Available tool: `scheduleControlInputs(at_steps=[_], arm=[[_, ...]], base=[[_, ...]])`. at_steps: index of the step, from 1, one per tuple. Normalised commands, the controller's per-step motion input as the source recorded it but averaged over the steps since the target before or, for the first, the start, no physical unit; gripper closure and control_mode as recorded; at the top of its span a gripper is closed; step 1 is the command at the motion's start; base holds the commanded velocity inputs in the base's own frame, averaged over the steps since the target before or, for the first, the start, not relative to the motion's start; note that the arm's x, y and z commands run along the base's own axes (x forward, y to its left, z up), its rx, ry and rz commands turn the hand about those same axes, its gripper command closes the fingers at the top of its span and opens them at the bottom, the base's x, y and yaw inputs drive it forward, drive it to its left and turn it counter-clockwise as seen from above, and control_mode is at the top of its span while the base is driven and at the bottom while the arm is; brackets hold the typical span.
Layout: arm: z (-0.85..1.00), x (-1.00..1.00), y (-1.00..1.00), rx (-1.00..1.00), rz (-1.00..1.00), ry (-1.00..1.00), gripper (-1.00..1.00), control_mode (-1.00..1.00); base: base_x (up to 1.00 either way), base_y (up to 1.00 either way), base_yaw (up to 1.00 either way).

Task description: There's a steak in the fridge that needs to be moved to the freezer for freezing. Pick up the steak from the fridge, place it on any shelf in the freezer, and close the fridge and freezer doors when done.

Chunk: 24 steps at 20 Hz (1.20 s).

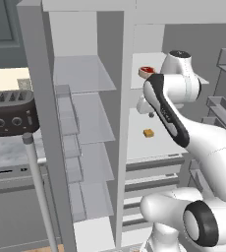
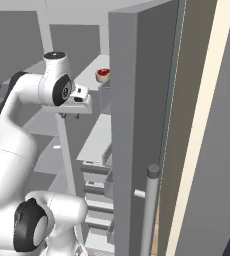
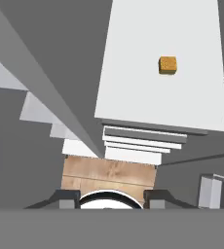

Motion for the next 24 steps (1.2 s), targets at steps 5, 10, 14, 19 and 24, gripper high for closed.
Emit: scheduleControlInputs(at_steps=[5, 10, 14, 19, 24], arm=[[0.00, -0.55, -0.11, 0.00, 0.00, -0.13, -1.00, -1.00], [0.04, -0.87, -0.29, 0.00, -0.02, -0.30, -1.00, -1.00], [0.40, -0.37, -0.23, 0.00, -0.04, -0.26, -1.00, -1.00], [0.65, -0.10, -0.12, 0.00, -0.05, -0.26, -1.00, -1.00], [0.74, 0.00, -0.01, 0.00, -0.05, -0.17, -1.00, -1.00]], base=[[0.00, 0.00, 0.00], [0.00, 0.00, 0.00], [0.00, 0.00, 0.00], [0.00, 0.00, 0.00], [0.00, 0.00, 0.00]])
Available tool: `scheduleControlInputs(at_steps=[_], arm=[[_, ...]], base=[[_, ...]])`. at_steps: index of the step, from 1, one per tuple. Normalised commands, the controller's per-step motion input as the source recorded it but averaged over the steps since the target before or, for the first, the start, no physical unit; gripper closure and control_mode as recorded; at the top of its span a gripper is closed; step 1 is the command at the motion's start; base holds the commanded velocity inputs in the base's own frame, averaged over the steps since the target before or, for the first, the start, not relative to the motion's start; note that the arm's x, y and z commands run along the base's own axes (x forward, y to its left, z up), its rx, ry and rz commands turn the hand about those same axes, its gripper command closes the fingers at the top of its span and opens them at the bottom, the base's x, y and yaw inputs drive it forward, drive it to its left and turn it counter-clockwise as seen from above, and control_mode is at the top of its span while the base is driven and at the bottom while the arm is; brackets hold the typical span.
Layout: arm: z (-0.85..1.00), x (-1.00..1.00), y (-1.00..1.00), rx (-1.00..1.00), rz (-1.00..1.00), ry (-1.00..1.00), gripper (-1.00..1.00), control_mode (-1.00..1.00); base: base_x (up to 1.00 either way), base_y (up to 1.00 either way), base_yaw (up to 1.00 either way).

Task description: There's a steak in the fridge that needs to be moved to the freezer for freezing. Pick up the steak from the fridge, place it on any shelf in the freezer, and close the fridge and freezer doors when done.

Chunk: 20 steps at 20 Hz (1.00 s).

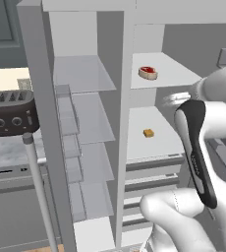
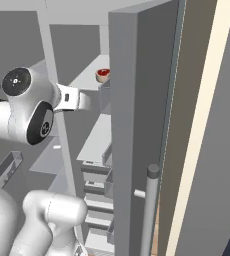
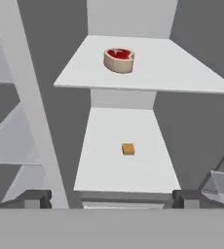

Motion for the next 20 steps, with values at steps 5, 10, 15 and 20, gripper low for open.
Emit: scheduleControlInputs(at_steps=[5, 10, 15, 20], arm=[[0.73, 0.00, 0.00, 0.00, 0.00, -0.02, -1.00, -1.00], [0.11, 0.16, -0.04, 0.00, 0.00, -0.06, -1.00, -1.00], [0.00, 0.41, -0.02, 0.00, 0.00, -0.09, -1.00, -1.00], [0.00, 0.55, 0.00, 0.00, 0.00, -0.04, -1.00, -1.00]], base=[[0.00, 0.00, 0.00], [0.00, 0.00, 0.00], [0.00, 0.00, 0.00], [0.00, 0.00, 0.00]])
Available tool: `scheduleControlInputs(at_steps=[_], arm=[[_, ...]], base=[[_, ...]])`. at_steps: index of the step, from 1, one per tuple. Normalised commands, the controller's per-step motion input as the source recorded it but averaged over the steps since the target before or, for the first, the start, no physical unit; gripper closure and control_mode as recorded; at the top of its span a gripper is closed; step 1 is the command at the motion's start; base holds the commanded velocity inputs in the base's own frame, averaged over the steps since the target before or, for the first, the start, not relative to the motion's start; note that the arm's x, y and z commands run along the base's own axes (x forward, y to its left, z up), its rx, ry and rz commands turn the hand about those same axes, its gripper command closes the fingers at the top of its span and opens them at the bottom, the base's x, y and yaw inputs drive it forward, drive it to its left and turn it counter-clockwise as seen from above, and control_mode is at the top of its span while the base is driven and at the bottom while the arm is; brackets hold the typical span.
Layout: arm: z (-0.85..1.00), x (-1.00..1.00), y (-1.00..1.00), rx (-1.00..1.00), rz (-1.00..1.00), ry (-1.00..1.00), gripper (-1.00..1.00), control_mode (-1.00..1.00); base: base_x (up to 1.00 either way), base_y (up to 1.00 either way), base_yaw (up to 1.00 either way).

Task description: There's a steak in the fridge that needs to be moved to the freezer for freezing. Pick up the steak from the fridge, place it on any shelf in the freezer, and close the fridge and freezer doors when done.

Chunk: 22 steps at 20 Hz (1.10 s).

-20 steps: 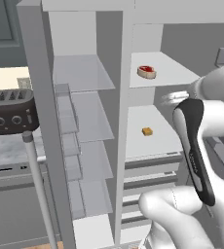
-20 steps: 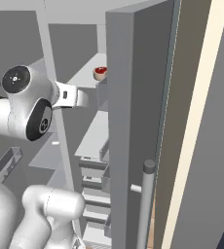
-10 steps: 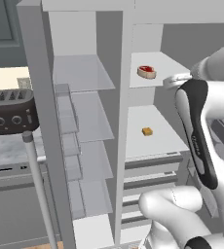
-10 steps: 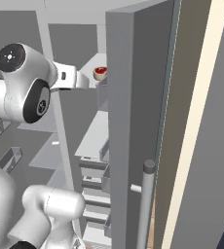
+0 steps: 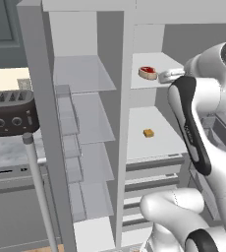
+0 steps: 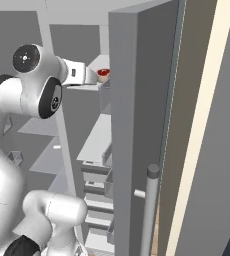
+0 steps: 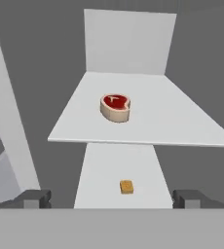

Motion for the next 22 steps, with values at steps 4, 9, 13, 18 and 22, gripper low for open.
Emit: scheduleControlInputs(at_steps=[4, 9, 13, 18, 22], arm=[[0.04, 0.48, -0.05, 0.00, 0.00, 0.02, -1.00, -1.00], [0.01, 0.45, -0.12, 0.00, 0.00, 0.11, -1.00, -1.00], [-0.05, 0.52, -0.01, 0.00, 0.00, 0.02, -1.00, -1.00], [-0.11, 0.49, 0.00, 0.00, 0.00, 0.00, -1.00, -1.00], [-0.18, 0.36, 0.00, 0.00, 0.00, 0.00, -1.00, -1.00]], base=[[0.00, 0.00, 0.00], [0.00, 0.00, 0.00], [0.00, 0.00, 0.00], [0.00, 0.00, 0.00], [0.00, 0.00, 0.00]])
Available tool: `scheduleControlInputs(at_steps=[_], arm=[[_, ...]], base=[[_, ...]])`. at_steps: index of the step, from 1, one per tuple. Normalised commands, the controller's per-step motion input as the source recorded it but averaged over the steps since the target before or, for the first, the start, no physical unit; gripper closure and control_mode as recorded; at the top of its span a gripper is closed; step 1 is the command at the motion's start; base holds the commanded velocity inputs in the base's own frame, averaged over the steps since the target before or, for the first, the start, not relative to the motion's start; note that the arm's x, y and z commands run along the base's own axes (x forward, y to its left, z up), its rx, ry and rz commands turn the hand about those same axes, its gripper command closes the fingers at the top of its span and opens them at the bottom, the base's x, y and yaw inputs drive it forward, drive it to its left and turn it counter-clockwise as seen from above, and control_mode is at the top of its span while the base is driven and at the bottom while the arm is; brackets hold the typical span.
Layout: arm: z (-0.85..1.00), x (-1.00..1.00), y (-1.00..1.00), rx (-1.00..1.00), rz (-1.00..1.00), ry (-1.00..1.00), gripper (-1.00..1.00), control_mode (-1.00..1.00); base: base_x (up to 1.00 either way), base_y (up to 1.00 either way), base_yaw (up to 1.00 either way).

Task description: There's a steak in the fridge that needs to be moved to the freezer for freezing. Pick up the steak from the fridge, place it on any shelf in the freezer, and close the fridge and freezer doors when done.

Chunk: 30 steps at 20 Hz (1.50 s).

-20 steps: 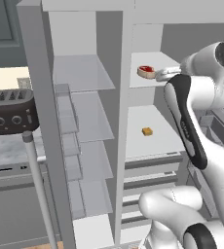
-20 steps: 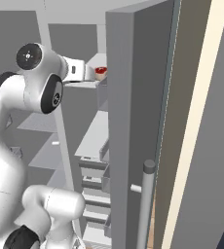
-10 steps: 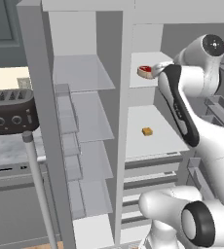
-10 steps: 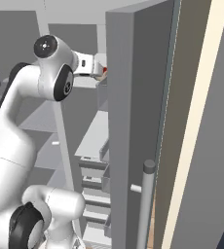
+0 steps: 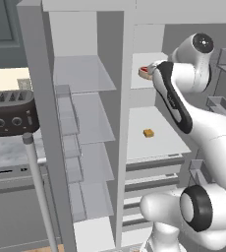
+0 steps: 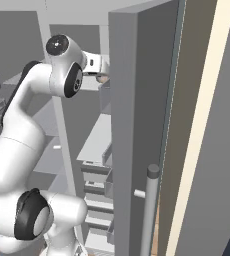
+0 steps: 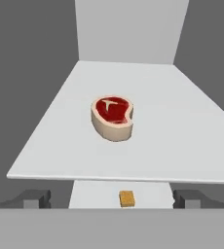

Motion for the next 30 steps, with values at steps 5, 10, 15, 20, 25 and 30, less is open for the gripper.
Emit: scheduleControlInputs(at_steps=[5, 10, 15, 20, 25, 30], arm=[[-0.11, 0.34, 0.00, 0.00, 0.00, 0.00, -1.00, -1.00], [-0.13, 0.37, -0.04, 0.00, 0.00, 0.00, -1.00, -1.00], [-0.12, 0.30, -0.09, 0.00, 0.02, 0.00, -1.00, -1.00], [-0.15, 0.25, -0.10, 0.00, 0.02, 0.02, -1.00, -1.00], [-0.15, 0.27, -0.01, 0.00, 0.02, 0.02, -1.00, -1.00], [-0.15, 0.31, 0.00, 0.00, 0.00, 0.00, -1.00, -1.00]], base=[[0.00, 0.00, 0.00], [0.00, 0.00, 0.00], [0.00, 0.00, 0.00], [0.00, 0.00, 0.00], [0.00, 0.00, 0.00], [0.00, 0.00, 0.00]])
